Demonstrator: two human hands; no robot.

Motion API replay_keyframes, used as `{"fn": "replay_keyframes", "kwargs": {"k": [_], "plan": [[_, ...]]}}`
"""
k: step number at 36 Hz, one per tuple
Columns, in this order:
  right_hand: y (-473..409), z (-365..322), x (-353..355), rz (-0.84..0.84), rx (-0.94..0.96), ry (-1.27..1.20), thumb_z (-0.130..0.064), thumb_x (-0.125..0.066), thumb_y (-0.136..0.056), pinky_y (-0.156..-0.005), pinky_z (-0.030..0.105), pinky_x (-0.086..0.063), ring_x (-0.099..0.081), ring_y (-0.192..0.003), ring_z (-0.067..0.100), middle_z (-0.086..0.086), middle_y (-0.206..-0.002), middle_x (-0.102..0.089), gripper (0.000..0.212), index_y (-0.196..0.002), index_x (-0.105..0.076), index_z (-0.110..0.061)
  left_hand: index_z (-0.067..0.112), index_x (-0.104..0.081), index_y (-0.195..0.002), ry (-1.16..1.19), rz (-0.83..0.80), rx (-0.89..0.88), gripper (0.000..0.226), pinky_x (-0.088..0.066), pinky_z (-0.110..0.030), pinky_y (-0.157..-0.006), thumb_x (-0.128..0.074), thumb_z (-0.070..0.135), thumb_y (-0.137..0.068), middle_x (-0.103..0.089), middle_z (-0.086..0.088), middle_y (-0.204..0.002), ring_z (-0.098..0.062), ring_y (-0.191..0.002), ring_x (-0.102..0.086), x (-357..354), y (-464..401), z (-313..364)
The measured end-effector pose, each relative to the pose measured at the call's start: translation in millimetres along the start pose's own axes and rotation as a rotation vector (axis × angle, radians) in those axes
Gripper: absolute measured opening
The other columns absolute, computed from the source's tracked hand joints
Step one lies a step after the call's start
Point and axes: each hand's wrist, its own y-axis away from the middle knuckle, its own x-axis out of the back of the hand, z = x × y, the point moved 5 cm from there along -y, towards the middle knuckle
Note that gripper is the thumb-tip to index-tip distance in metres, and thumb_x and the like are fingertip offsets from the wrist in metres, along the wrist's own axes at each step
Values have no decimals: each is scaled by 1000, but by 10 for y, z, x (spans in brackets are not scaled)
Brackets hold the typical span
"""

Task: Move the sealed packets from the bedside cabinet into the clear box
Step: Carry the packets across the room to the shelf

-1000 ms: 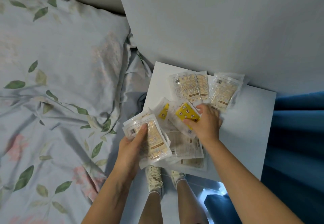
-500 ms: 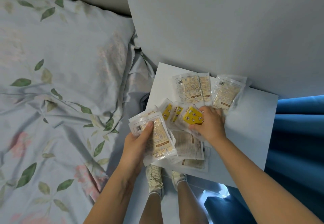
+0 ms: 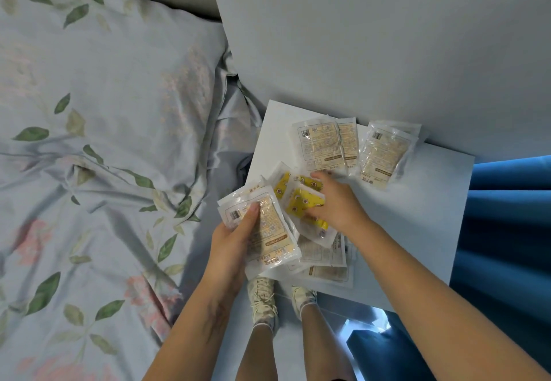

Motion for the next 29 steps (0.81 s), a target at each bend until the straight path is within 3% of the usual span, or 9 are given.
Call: {"fn": "replay_keyframes", "kwargs": {"k": [6,12,16,18,21,24,26,29], "plan": [[2,-48,-47,87,-4,341,-37,-78,-73,-93,42,-46,-53,-115,28,7,-120,-61,77,-139,-38,-24,-1,-68,-106,-4,-8,11,44,-55,-45,-84,-66,31,-77,-72,-20,-99,-34,-92,-70,-1,14,-19],[48,-74,-62,172,-106,419,-38,-77,-74,-84,40,-49,-50,-113,27,9,-115,-60,67,-126,-44,-15,-1,-67,-105,26,-7,3,41,-58,-40,-77,-66,30,-78,-73,-20,-98,-32,-89,-71,17,16,-3],[89,-74,-9,264,-148,484,-49,-79,-66,-86,40,-42,-36,-122,29,7,-128,-45,71,-123,-48,-21,0,-69,-101,40,6,-13,41,-58,-37,-71,-67,31,-74,-74,-17,-92,-29,-84,-72,37,14,23],[119,-80,30,336,-149,500,-51,-80,-62,-86,40,-37,-35,-119,28,6,-126,-41,67,-116,-52,-24,2,-70,-97,45,2,-25,37,-58,-37,-71,-67,30,-74,-74,-16,-90,-29,-82,-72,45,8,32],[146,-102,23,369,-74,540,-46,-77,-67,-85,39,-33,-41,-115,26,3,-120,-49,56,-112,-53,-23,3,-71,-92,63,-6,-45,29,-58,-34,-65,-65,28,-78,-74,-14,-86,-26,-79,-72,58,13,49],[161,-109,-13,310,56,473,-34,-70,-80,-81,36,-41,-58,-101,27,4,-106,-65,36,-108,-52,-20,1,-67,-98,96,-30,-58,20,-58,-32,-62,-59,16,-89,-74,-11,-82,-23,-74,-72,67,36,66],[199,-70,-7,281,76,335,-32,-68,-84,-74,37,-51,-63,-92,30,5,-100,-68,34,-112,-52,-20,2,-67,-87,120,-69,-71,7,-58,-31,-58,-64,6,-82,-73,-8,-73,-19,-66,-71,64,62,88],[301,-27,91,355,70,51,-34,-73,-80,-65,35,-52,-64,-83,27,2,-90,-66,40,-111,-52,-18,1,-67,-79,119,-121,-111,9,-58,-32,-59,-64,-2,-71,-72,-9,-70,-20,-64,-71,74,100,121]]}}
